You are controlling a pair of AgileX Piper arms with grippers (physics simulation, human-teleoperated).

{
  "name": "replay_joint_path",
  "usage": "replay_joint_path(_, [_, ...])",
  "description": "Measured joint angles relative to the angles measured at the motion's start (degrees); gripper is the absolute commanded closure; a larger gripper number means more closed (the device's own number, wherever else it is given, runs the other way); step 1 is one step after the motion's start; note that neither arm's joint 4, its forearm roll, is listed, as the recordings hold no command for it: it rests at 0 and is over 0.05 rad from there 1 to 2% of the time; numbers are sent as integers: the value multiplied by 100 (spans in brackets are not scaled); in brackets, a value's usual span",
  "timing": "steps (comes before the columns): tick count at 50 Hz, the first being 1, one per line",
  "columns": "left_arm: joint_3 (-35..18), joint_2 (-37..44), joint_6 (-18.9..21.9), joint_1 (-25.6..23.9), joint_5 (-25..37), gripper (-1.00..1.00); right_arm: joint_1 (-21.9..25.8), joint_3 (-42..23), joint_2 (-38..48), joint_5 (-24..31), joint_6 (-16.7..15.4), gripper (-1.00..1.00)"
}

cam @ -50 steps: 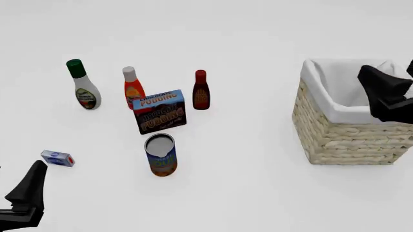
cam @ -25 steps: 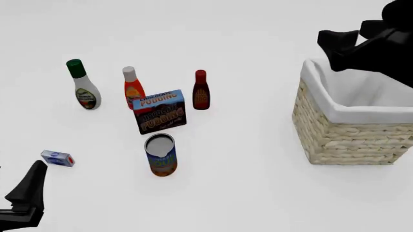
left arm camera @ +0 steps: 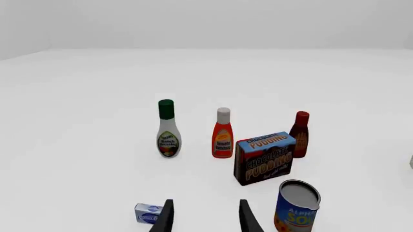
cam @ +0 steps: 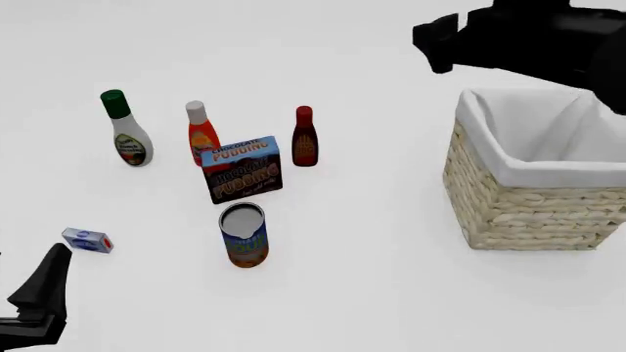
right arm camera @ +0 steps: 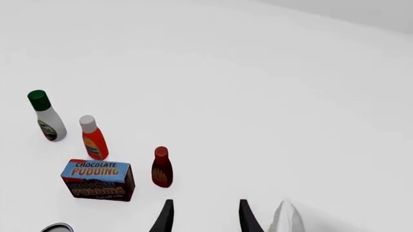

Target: Pick the bbq sauce and place it in the basket.

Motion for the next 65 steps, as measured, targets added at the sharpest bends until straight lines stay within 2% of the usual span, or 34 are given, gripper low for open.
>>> replay_joint_path(19, [0, 0, 0, 0, 0, -100, 358, -1038, 1068, 294, 200, -100])
replay_joint_path(65, [0, 0, 0, 0, 0, -100, 972, -3685, 3688, 768, 344, -100])
